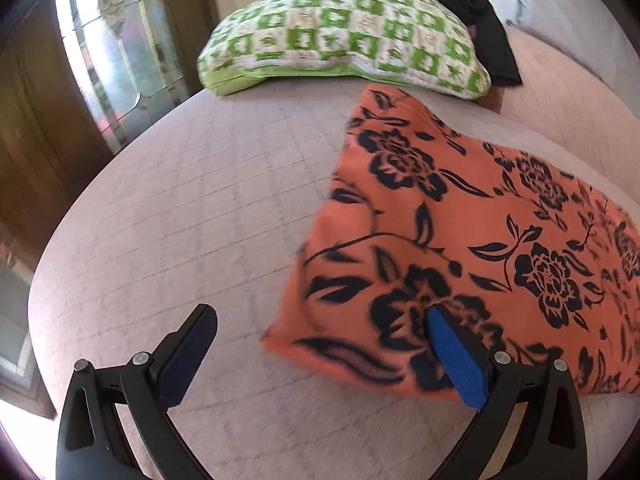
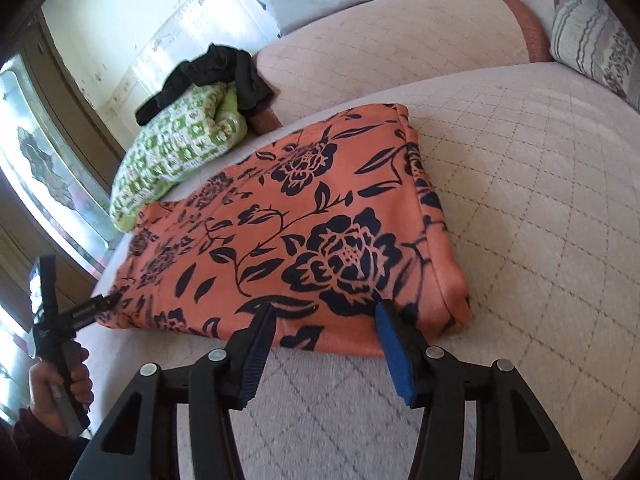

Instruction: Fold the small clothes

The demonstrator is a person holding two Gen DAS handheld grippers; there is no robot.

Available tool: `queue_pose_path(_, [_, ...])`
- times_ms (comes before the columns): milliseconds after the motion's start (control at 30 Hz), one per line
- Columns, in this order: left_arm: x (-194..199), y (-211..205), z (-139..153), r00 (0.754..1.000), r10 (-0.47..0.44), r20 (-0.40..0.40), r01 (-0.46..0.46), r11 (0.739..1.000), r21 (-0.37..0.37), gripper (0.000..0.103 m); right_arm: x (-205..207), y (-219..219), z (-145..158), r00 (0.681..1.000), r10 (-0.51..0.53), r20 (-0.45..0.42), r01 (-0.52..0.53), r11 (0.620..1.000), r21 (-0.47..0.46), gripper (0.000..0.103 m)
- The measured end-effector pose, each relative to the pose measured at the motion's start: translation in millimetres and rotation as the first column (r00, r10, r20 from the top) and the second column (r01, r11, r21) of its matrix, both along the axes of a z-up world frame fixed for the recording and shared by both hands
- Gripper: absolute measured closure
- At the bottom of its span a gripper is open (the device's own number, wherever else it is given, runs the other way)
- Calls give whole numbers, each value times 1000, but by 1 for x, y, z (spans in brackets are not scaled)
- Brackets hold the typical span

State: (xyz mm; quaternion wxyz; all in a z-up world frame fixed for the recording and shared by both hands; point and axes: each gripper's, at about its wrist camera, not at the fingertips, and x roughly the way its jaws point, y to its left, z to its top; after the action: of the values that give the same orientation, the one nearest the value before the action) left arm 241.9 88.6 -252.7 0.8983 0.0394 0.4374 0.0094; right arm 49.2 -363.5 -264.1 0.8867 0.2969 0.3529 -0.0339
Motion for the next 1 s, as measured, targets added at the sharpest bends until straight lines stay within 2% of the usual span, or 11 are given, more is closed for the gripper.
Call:
queue_pose_path(100, [-14, 17, 5, 1000, 28, -1, -28, 1000, -15, 0, -23, -10, -9, 1000, -24, 7, 23, 993, 116, 45])
queue_pose_path(133, [-20, 25, 4, 999, 36, -18, -36, 998, -41, 0, -29, -12, -11, 999, -31, 11, 29, 989, 145, 45])
queue_pose_path(233, [-33, 42, 0, 996, 40, -83, -53, 987, -151, 0, -37, -17, -8, 999, -43, 12, 40, 983, 179, 43])
queue_pose_path(367, [-45, 43, 1, 996, 42, -73, -52, 988, -148, 0, -41, -17, -9, 998, -55, 17, 51, 978, 203, 43])
queue_pose_path(500, [-52, 34, 6, 999, -21, -49, 11, 980, -197, 0, -42, -17, -9, 998, -60, 22, 54, 974, 220, 42])
queue_pose_path(700, [-32, 26, -1, 991, -96, -94, 55, 928, -369, 0, -45, -24, -11, 996, -78, 38, 65, 961, 270, 41])
queue_pose_path(733, [-25, 24, -3, 990, -99, -98, 52, 917, -395, 0, -45, -25, -11, 996, -81, 42, 66, 958, 279, 38])
queue_pose_path(800, [-14, 23, -4, 990, -99, -99, 45, 896, -442, 6, -43, -28, -11, 994, -87, 59, 65, 949, 307, 34])
queue_pose_path(867, [-2, 21, -8, 988, -111, -112, 42, 870, -491, 30, -39, -29, -11, 993, -94, 66, 68, 944, 323, 31])
queue_pose_path(933, [7, 18, -15, 984, -113, -136, 29, 861, -508, 45, -31, -30, -11, 994, -95, 60, 70, 939, 336, 31])
queue_pose_path(1000, [15, 16, -16, 986, -105, -128, 24, 856, -516, 48, -17, -34, -13, 993, -107, 43, 84, 929, 361, 31])
